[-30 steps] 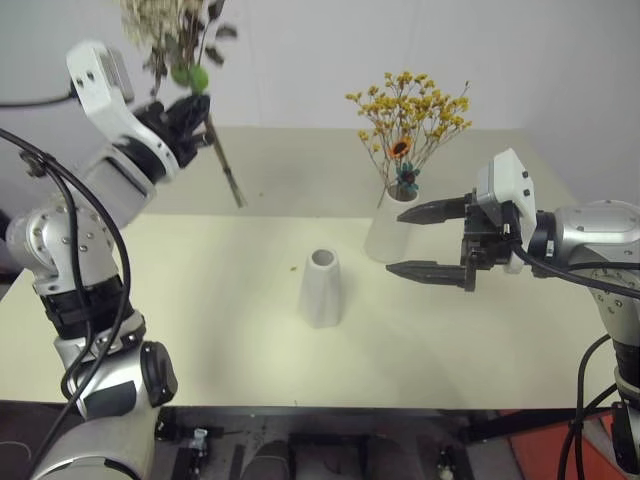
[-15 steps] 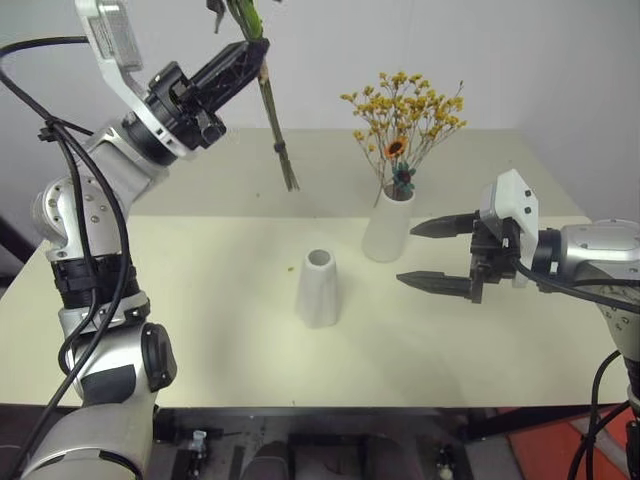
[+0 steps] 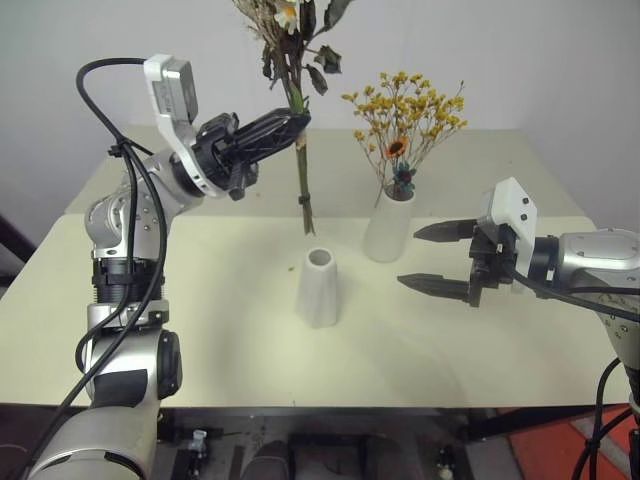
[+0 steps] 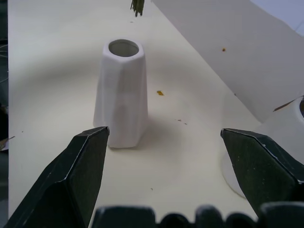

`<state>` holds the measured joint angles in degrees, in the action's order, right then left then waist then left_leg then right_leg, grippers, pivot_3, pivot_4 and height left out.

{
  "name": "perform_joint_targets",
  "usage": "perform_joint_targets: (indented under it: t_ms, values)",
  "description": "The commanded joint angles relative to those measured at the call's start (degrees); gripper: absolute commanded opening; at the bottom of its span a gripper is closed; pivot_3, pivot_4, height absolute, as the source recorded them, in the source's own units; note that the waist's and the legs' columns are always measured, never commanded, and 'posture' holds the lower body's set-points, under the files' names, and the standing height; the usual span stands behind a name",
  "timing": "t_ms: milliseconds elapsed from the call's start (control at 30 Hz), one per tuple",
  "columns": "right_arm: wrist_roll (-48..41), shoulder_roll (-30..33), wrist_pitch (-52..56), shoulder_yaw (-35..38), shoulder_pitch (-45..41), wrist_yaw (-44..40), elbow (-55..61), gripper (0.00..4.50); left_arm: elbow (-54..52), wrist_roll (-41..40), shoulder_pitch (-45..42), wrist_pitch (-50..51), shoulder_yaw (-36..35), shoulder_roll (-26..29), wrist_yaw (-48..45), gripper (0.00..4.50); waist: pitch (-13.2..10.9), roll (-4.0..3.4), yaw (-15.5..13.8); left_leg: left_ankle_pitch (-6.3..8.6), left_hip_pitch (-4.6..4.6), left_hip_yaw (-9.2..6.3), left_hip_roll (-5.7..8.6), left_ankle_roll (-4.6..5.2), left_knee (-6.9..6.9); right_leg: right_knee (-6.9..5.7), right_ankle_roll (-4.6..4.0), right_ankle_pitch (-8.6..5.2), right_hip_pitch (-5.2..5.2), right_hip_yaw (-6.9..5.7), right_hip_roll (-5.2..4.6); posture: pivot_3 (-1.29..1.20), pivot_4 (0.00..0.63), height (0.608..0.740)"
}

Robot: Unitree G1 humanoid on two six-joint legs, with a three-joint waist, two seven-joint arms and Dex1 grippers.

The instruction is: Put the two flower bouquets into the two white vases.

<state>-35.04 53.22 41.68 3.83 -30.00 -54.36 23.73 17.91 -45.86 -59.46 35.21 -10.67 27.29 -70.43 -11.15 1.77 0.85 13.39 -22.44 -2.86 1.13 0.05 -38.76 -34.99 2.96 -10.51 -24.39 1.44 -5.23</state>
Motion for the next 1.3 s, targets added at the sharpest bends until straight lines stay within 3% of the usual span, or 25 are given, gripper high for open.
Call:
perform_joint_targets:
  t_ms: [33,1300]
  values:
    - [-0.46,0.98,0.22,3.09,0.41,1.01,2.34,4.5,-1.48,1.29,0.38,-2.16,0.48,-0.22,-0.91,0.11,0.0,0.0,0.05,0.0,0.0,0.01,0.0,0.01,0.0,0.0,0.0,0.0,0.0,0.0,0.0,0.0,0.15,0.74]
    - [1.54,-0.43,-1.02,1.32,0.9,3.05,1.44,4.5,-6.5,2.64,2.22,2.68,3.32,-1.34,-0.46,0.11,0.0,0.0,0.01,0.01,0.01,0.0,-0.02,0.02,-0.01,-0.02,0.01,0.0,0.0,0.0,0.02,0.0,0.15,0.74]
